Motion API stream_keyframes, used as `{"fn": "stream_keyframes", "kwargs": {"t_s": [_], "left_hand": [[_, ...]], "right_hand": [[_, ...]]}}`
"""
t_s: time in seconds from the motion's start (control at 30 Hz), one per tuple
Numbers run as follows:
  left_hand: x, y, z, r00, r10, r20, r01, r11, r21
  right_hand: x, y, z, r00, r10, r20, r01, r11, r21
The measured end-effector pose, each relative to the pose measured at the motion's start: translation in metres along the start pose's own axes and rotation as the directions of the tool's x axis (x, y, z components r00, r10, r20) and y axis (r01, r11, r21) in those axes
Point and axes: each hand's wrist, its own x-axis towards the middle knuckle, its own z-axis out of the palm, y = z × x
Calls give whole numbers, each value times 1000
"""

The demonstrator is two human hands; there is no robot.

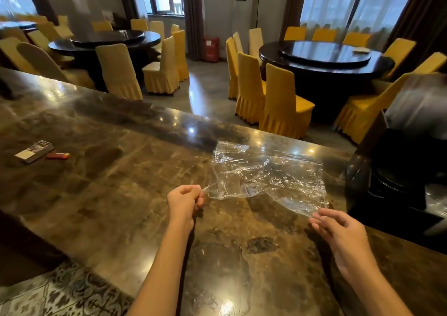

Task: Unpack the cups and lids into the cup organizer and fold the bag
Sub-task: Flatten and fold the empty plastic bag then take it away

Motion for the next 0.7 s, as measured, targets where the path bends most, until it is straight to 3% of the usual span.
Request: {"fn": "stream_keyframes", "kwargs": {"t_s": [0.13,0.3,0.4,0.53,0.63,0.7], "left_hand": [[-3,-13,-28,998,61,-19,-60,996,70],[-5,-26,-53,990,123,-64,-124,992,-1],[-16,-29,-60,988,157,-7,-157,983,-95],[-31,-31,-74,990,135,52,-124,977,-175],[-50,-37,-72,991,90,-103,-111,969,-222],[-68,-39,-63,965,40,-258,-117,950,-291]], "right_hand": [[0,6,-15,997,-21,-72,21,1000,1],[-1,5,-16,997,-17,-71,22,997,71],[3,2,-6,999,-40,-13,41,994,97],[17,-13,10,978,-127,167,106,986,130],[20,-23,21,957,-242,160,213,960,181],[11,-22,26,963,-237,125,209,956,207]]}}
